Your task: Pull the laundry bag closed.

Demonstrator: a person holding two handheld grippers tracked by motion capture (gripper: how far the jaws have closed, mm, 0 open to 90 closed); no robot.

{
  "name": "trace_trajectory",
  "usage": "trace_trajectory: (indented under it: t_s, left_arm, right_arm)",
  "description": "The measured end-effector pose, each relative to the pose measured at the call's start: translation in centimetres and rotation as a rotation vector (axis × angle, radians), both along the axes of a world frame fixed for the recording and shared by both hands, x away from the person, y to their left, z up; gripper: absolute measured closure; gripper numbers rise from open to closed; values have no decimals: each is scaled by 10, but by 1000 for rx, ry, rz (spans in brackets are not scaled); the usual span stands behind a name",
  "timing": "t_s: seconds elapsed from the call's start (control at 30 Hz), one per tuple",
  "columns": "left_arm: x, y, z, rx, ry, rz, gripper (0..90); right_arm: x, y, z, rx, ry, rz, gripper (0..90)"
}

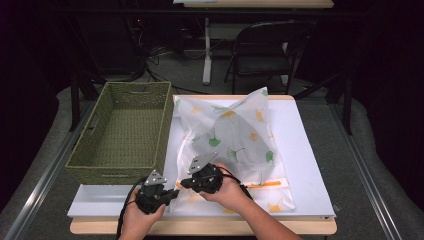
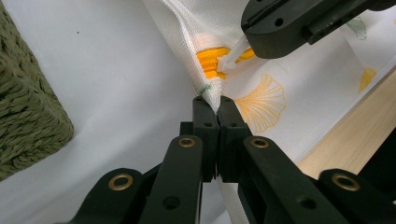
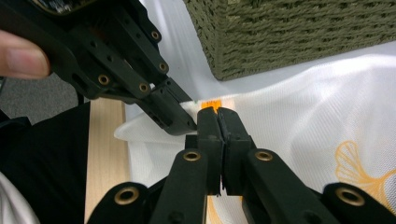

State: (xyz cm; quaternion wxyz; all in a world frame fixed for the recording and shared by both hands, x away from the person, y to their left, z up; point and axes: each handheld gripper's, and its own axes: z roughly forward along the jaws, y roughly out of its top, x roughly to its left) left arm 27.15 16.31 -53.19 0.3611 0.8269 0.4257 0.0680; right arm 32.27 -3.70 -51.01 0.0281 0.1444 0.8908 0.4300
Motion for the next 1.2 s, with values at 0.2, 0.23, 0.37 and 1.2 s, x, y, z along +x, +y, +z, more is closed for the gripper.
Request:
trace_trajectory:
  t_s: [0.2,0.23,0.37,1.2]
  left_arm:
    - [1,2,1,-6,0,11,885]
    - [1,1,1,-5,0,12,885]
    - [1,0,1,-6,6,7,885]
    - [1,4,9,-69,25,7,813]
  right_arm:
    - [-2,-2,0,2,6,0,864]
    - [-2,-2,-1,6,8,-2,856]
    - [-5,-3,-2,7,5,-1,837]
    - [-5,-1,-14,13,18,-56,687]
